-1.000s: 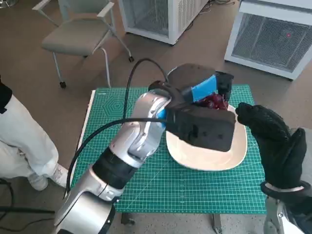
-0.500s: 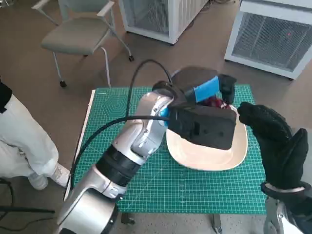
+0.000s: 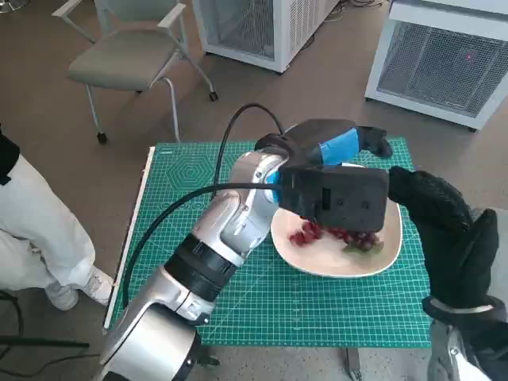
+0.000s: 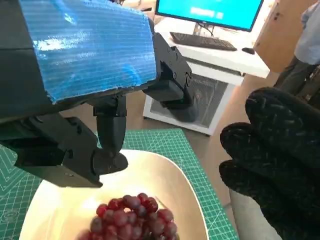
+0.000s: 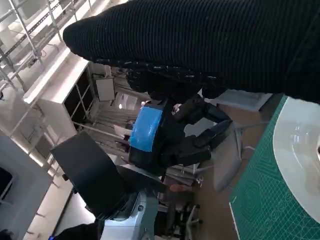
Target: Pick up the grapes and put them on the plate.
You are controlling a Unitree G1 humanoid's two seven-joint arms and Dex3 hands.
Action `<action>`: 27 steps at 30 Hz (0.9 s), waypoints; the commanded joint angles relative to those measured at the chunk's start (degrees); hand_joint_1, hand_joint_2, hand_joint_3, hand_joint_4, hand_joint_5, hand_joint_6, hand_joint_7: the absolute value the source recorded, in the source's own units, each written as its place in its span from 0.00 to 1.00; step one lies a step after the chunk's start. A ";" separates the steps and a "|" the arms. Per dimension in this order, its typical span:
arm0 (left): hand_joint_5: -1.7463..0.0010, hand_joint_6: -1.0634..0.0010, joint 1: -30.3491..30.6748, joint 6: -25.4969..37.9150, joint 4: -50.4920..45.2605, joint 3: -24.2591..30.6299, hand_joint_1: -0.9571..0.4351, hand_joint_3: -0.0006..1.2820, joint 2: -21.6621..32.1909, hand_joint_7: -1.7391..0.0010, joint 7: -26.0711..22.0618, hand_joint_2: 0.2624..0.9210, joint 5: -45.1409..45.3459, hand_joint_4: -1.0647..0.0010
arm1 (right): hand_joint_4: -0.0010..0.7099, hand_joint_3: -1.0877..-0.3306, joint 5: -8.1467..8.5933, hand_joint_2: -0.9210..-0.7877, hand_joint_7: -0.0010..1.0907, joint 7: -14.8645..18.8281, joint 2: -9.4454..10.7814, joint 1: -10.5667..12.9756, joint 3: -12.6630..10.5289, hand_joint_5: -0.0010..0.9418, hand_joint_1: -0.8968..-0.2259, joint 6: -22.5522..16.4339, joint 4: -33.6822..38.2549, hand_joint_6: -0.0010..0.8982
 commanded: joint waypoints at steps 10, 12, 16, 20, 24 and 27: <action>0.16 0.64 1.19 -4.01 -0.14 2.10 0.97 0.56 1.55 1.00 3.10 0.54 -2.22 0.45 | 0.41 0.63 0.59 0.00 0.82 0.47 -0.28 0.91 -0.02 0.41 0.55 1.07 0.58 0.15; 0.16 0.64 2.50 -4.59 -1.84 2.92 0.96 0.50 2.45 1.00 3.54 0.62 -2.78 0.47 | 0.41 0.63 0.68 0.00 0.82 0.52 -0.32 0.84 -0.01 0.41 0.55 1.14 0.64 0.15; 0.15 0.61 6.22 -6.70 -5.53 5.90 0.95 0.45 3.87 0.99 4.81 0.70 -5.57 0.50 | 0.42 0.63 0.82 0.00 0.82 0.58 -0.32 0.73 0.05 0.41 0.55 1.30 0.63 0.15; 0.57 0.58 10.63 -9.50 -8.25 9.86 0.62 0.24 4.28 0.99 6.42 0.82 -9.86 0.56 | 0.42 0.63 0.83 0.00 0.82 0.56 -0.29 0.69 0.21 0.41 0.55 1.52 0.35 0.15; 0.88 0.56 14.87 -13.73 -8.73 14.47 0.44 0.08 4.25 0.99 5.15 0.96 -16.57 0.57 | 0.43 0.63 0.73 0.00 0.82 0.52 -0.31 0.64 0.39 0.42 0.55 1.74 0.06 0.15; 0.94 0.57 17.84 -17.47 -8.11 18.04 0.39 0.06 3.87 0.99 2.02 0.99 -23.13 0.57 | 0.43 0.63 0.68 0.00 0.82 0.52 -0.34 0.56 0.51 0.42 0.55 1.77 -0.03 0.15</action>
